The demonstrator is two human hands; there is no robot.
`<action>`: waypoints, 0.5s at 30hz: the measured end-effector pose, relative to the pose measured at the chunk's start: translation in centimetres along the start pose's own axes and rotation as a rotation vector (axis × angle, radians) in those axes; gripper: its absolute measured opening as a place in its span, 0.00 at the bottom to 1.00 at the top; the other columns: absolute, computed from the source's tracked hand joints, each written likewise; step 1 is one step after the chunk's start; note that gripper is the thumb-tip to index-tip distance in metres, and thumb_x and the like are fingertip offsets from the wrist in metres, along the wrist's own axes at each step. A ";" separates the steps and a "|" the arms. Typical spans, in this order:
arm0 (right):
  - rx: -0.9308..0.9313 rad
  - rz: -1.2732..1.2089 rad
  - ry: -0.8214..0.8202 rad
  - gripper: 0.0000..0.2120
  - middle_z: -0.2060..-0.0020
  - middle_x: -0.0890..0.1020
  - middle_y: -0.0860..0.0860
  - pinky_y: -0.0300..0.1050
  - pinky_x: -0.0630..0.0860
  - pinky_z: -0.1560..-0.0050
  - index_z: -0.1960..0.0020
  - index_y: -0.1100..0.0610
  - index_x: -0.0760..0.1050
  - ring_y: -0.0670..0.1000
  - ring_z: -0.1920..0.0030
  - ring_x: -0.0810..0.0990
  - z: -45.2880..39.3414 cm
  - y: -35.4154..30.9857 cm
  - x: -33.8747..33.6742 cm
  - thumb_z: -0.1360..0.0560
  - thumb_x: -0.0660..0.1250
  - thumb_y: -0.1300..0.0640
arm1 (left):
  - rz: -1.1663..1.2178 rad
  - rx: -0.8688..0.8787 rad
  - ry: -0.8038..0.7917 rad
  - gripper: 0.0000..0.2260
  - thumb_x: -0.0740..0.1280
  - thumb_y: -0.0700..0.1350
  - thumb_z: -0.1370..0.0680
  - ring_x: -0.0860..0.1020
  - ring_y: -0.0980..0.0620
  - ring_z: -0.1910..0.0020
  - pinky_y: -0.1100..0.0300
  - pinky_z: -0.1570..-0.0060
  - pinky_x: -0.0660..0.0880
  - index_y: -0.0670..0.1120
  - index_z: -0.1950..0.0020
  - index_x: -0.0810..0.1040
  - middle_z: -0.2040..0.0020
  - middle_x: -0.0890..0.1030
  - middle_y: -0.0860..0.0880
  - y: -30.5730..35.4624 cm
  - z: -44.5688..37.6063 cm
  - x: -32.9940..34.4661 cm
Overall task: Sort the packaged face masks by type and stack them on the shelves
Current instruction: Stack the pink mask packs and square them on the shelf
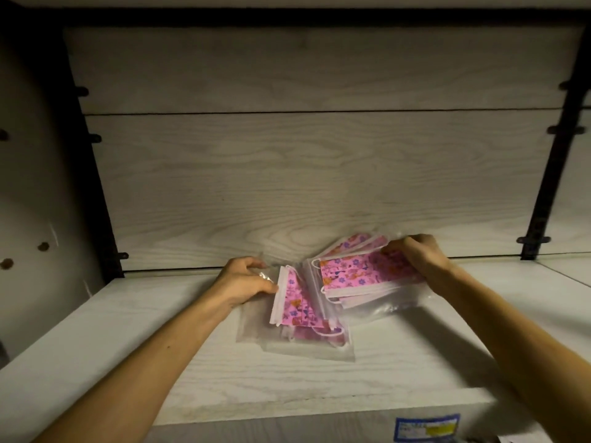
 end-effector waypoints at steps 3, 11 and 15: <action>0.008 -0.033 0.022 0.05 0.72 0.84 0.58 0.39 0.76 0.77 0.59 0.68 0.83 0.52 0.77 0.81 0.2 0.5 0.1 0.29 0.70 0.67 | -0.131 0.007 -0.023 0.30 0.82 0.43 0.33 0.82 0.50 0.49 0.62 0.52 0.78 0.42 0.33 0.77 0.44 0.82 0.44 -0.1 0.0 0.3; 0.004 -0.078 0.069 0.05 0.74 0.82 0.57 0.40 0.76 0.77 0.60 0.68 0.83 0.52 0.78 0.79 0.3 0.6 -0.3 0.31 0.71 0.65 | 0.022 -0.030 -0.085 0.23 0.77 0.40 0.27 0.76 0.54 0.64 0.63 0.67 0.71 0.43 0.32 0.77 0.56 0.82 0.46 1.3 0.6 1.3; 0.002 -0.108 0.060 0.05 0.74 0.83 0.57 0.41 0.76 0.77 0.59 0.67 0.82 0.52 0.77 0.81 0.3 0.2 -0.1 0.30 0.71 0.65 | 0.275 -0.085 -0.113 0.22 0.75 0.33 0.27 0.80 0.53 0.58 0.61 0.61 0.77 0.43 0.34 0.78 0.50 0.84 0.45 1.4 1.5 1.0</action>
Point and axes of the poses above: each hand's wrist, its own z-axis away from the middle knuckle, its own x-axis out of the palm, y = z × x, the point moved 4 cm from there along -z, towards the middle knuckle
